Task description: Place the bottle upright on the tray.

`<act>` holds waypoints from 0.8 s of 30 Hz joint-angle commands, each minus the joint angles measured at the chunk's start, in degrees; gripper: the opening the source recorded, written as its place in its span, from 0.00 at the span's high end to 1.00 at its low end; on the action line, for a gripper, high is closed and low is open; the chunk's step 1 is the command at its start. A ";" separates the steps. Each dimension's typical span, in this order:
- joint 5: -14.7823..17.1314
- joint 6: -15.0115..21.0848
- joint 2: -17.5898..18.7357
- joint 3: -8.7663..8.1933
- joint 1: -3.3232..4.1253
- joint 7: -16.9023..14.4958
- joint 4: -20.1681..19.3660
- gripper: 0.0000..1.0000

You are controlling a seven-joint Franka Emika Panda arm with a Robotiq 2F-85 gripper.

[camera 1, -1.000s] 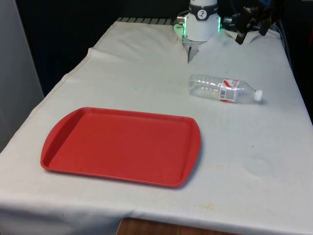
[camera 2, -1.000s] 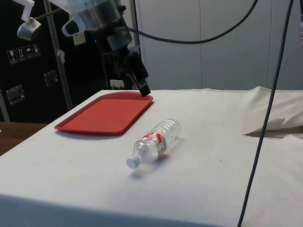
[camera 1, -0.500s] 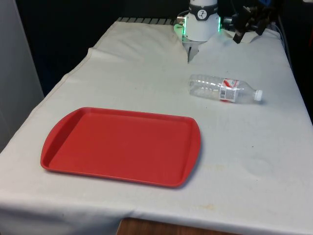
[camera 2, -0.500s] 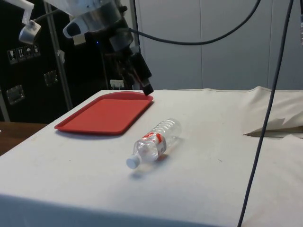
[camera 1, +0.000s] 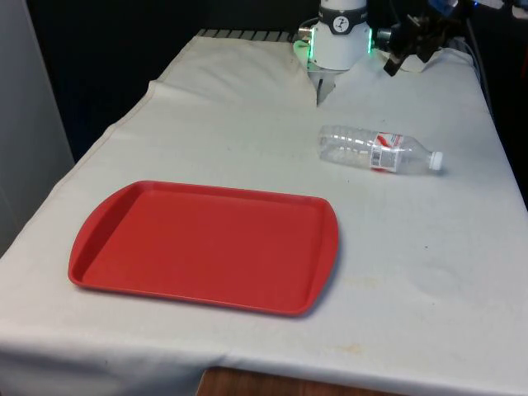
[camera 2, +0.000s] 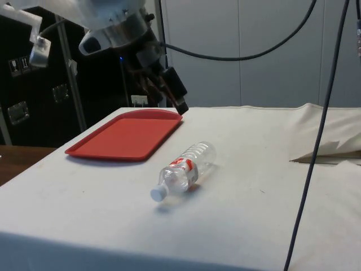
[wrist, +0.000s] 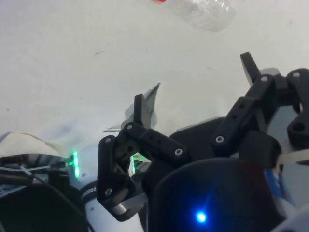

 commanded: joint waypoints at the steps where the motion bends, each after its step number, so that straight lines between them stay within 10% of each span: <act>1: -1.09 -0.40 0.34 0.06 0.17 -0.06 0.06 0.00; 24: -8.42 -2.18 3.50 1.49 0.46 -0.29 0.17 0.00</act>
